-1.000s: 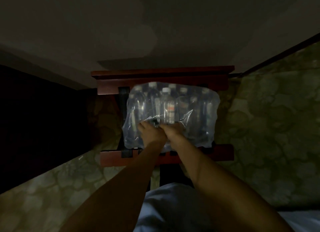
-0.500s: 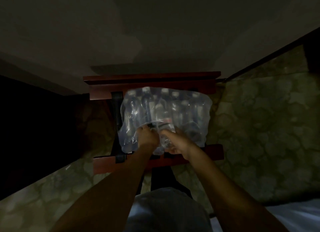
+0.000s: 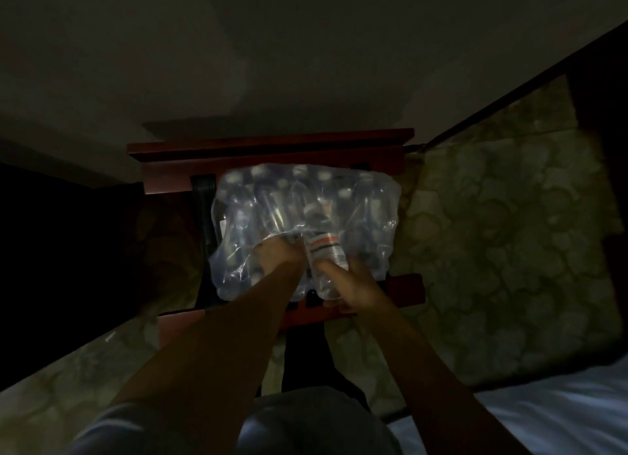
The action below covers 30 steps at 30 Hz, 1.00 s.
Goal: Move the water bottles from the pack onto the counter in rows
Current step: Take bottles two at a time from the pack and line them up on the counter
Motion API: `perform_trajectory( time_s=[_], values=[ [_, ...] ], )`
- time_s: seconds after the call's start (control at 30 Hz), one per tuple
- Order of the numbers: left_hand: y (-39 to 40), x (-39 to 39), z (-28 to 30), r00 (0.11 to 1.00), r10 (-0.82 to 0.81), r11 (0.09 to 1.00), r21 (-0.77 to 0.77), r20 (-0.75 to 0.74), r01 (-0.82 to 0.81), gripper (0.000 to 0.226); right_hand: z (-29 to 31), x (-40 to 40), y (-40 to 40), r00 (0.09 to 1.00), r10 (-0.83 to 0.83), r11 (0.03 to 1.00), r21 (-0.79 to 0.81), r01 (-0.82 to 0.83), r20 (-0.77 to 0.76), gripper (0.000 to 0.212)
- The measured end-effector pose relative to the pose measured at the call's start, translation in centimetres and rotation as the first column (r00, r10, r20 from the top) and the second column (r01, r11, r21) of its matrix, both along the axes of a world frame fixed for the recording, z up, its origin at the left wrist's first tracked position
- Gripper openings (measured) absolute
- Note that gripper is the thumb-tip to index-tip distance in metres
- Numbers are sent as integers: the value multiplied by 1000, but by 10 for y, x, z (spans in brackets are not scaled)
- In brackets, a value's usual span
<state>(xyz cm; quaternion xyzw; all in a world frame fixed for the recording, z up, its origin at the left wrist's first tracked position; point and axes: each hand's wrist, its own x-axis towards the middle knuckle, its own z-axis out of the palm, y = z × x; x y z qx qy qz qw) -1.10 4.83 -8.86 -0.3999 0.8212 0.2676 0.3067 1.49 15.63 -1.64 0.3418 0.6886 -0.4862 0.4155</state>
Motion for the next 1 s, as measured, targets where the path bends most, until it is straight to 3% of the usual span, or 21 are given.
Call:
perform_trajectory(
  time_s=[0.07, 0.17, 0.3, 0.43, 0.57, 0.7, 0.87, 1.0],
  values=[
    [3, -1, 0, 992, 121, 992, 18, 27, -121, 44, 0, 1, -1, 1000, -10, 1000, -15, 10, 12, 17],
    [-4, 2, -6, 963, 270, 950, 162, -8, -266, 44, -3, 5, -2, 1000, -20, 1000, -16, 20, -19, 14],
    [-22, 15, 5, 965, 254, 931, 288, -70, -224, 45, 2, 8, -8, 998, -57, 998, 6, 57, -16, 19],
    [-39, 37, 17, 899, 437, 792, 488, -33, -367, 46, 17, 14, -15, 999, -41, 998, 53, 39, 23, 30],
    [-46, 47, 41, 803, 586, 564, 658, 108, -500, 54, 32, 26, -23, 1000, -23, 997, 76, 23, -5, 31],
    [-52, 60, 69, 818, 534, 470, 729, 213, -497, 49, 52, 34, -33, 998, -59, 995, 81, 60, -25, 30],
    [-64, 87, 114, 840, 455, 342, 813, 296, -471, 41, 84, 36, -38, 996, 30, 984, 178, -14, -88, 26],
    [-74, 117, 136, 816, 459, 194, 857, 351, -477, 34, 110, 41, -40, 989, 26, 992, 128, -7, -143, 29]
  ],
)
